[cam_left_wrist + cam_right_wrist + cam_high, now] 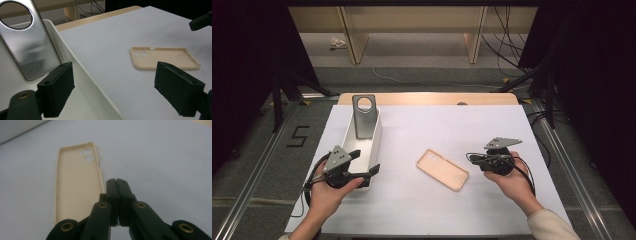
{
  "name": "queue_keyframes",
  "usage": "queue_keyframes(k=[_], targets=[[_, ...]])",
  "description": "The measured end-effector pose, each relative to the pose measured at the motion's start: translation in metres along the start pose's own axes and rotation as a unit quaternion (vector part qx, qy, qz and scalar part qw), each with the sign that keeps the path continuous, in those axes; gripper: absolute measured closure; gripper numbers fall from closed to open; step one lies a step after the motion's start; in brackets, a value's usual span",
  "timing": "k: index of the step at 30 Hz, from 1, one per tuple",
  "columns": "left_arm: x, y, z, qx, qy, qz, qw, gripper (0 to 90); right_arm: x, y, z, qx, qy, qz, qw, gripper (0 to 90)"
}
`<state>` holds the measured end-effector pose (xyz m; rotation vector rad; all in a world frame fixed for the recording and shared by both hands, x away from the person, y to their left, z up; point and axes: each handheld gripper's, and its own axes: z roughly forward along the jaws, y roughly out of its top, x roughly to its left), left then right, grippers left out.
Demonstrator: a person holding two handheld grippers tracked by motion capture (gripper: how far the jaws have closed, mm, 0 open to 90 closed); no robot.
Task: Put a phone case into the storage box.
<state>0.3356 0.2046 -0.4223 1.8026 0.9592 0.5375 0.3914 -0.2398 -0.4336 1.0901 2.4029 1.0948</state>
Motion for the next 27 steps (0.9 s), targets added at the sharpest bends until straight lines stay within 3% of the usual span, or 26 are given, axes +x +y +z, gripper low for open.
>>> queue_keyframes(k=[13,27], targets=[[0.000,0.000,0.000,0.000,-0.001,-0.002,1.0000,15.5,-0.003,0.000,0.033,0.095,-0.006,0.004,0.9955,90.0],[0.000,0.000,0.000,0.001,-0.002,-0.001,1.0000,15.5,-0.002,-0.003,0.045,0.143,0.002,-0.003,0.9897,90.0]])
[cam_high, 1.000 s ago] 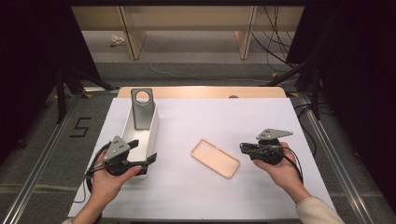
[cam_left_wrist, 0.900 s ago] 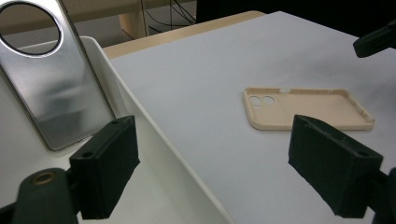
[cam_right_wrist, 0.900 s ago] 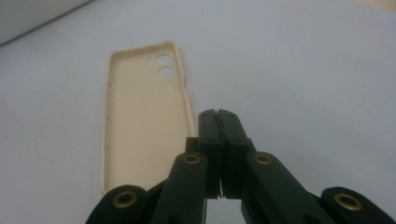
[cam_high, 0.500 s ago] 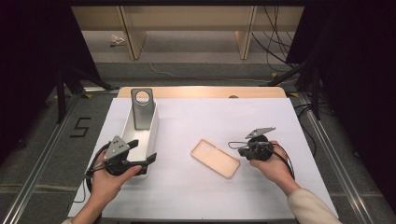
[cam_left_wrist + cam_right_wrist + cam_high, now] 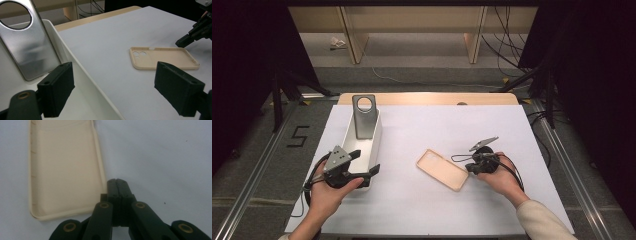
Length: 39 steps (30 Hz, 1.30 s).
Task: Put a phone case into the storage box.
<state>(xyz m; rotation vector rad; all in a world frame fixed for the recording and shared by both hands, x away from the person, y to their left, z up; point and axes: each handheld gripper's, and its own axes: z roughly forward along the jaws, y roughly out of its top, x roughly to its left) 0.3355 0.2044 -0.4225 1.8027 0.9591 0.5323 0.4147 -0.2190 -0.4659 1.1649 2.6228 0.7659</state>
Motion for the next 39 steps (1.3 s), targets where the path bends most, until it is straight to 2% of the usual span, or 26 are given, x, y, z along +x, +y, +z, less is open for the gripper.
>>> queue_keyframes(k=[5,8,19,32,39], targets=[[0.000,0.000,0.000,0.000,-0.001,0.000,1.0000,15.5,0.002,-0.001,0.000,0.012,0.004,-0.005,0.9999,90.0],[0.000,0.000,0.000,0.001,-0.001,0.000,1.0000,15.5,0.003,-0.001,0.000,0.020,0.008,-0.016,0.9996,90.0],[-0.001,0.000,0.000,-0.001,-0.001,0.000,1.0000,15.5,0.016,-0.003,-0.003,0.051,0.038,-0.047,0.9969,90.0],[-0.001,0.000,0.000,0.001,-0.002,0.000,1.0000,15.5,0.024,-0.004,-0.004,0.061,0.056,-0.062,0.9946,90.0],[-0.001,-0.001,0.001,0.001,-0.003,0.000,1.0000,15.5,0.038,-0.002,-0.003,0.071,0.070,-0.085,0.9914,90.0]])
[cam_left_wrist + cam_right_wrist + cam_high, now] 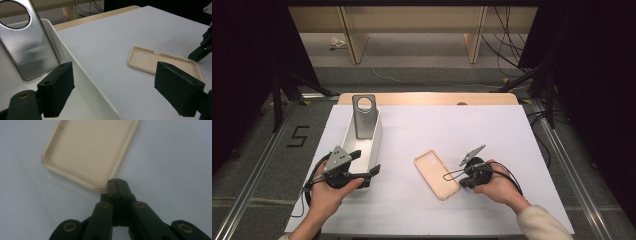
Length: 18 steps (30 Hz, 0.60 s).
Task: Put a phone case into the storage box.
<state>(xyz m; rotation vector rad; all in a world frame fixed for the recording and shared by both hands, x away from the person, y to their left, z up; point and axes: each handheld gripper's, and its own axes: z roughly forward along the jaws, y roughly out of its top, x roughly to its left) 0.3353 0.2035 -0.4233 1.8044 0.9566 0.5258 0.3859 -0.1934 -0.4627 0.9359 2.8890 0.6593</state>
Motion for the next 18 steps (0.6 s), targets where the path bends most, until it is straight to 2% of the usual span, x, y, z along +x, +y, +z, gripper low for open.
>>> queue_keyframes(k=[11,18], targets=[[0.000,0.000,0.001,0.003,0.000,0.001,1.0000,15.5,0.028,0.012,0.009,0.005,0.027,-0.040,0.9988,90.0],[0.000,-0.001,0.001,0.003,0.000,0.001,1.0000,15.5,0.042,0.020,0.015,0.007,0.035,-0.061,0.9975,90.0]])
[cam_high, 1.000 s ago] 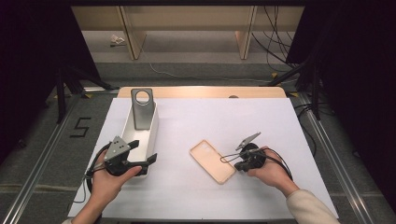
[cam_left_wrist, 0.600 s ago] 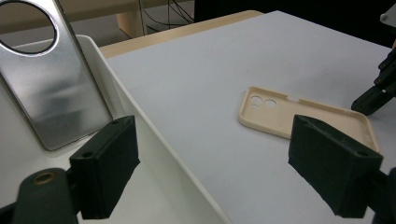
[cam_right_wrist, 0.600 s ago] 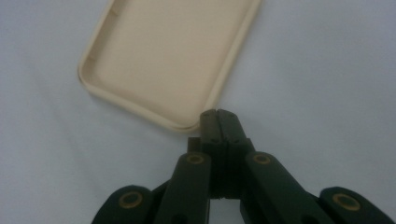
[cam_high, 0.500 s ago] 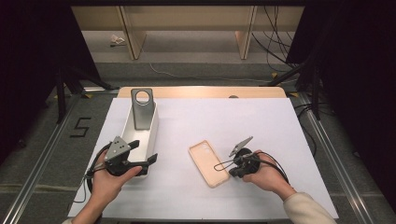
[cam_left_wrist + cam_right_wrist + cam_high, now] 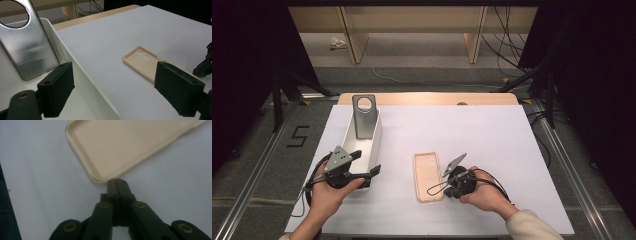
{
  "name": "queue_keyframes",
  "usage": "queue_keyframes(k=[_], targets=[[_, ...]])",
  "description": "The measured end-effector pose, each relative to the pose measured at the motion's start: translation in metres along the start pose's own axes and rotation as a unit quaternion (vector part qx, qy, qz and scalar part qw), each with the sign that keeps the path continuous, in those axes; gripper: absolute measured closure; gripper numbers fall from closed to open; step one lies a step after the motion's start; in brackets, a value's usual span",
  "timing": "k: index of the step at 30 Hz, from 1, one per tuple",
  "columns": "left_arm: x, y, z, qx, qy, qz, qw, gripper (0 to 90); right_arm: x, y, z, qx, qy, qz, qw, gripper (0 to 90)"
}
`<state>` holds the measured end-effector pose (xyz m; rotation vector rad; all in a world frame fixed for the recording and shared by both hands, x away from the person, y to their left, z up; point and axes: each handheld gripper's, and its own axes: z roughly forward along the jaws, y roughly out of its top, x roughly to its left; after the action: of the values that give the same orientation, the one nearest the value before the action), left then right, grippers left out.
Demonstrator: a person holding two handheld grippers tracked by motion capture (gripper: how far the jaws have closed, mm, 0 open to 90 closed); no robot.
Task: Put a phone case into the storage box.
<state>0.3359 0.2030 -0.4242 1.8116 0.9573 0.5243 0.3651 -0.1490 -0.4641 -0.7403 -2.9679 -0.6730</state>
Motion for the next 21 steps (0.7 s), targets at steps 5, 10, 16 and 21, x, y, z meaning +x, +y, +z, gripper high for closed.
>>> queue_keyframes(k=[5,10,16,21], targets=[[0.0002,-0.0002,0.0003,0.000,0.000,0.000,1.0000,15.5,0.0034,0.0028,0.0026,-0.003,0.003,-0.005,1.0000,90.0],[0.0005,-0.0004,0.0004,0.001,0.000,0.000,1.0000,15.5,0.0047,0.0040,0.0043,-0.008,0.005,-0.011,0.9999,90.0],[0.0004,-0.0005,0.0005,0.001,0.000,0.000,1.0000,15.6,0.0087,0.0071,0.0071,-0.012,0.008,-0.016,0.9998,90.0],[0.0003,-0.0006,0.0005,0.001,-0.001,0.000,1.0000,15.7,0.0089,0.0075,0.0075,-0.014,0.010,-0.019,0.9997,90.0]])
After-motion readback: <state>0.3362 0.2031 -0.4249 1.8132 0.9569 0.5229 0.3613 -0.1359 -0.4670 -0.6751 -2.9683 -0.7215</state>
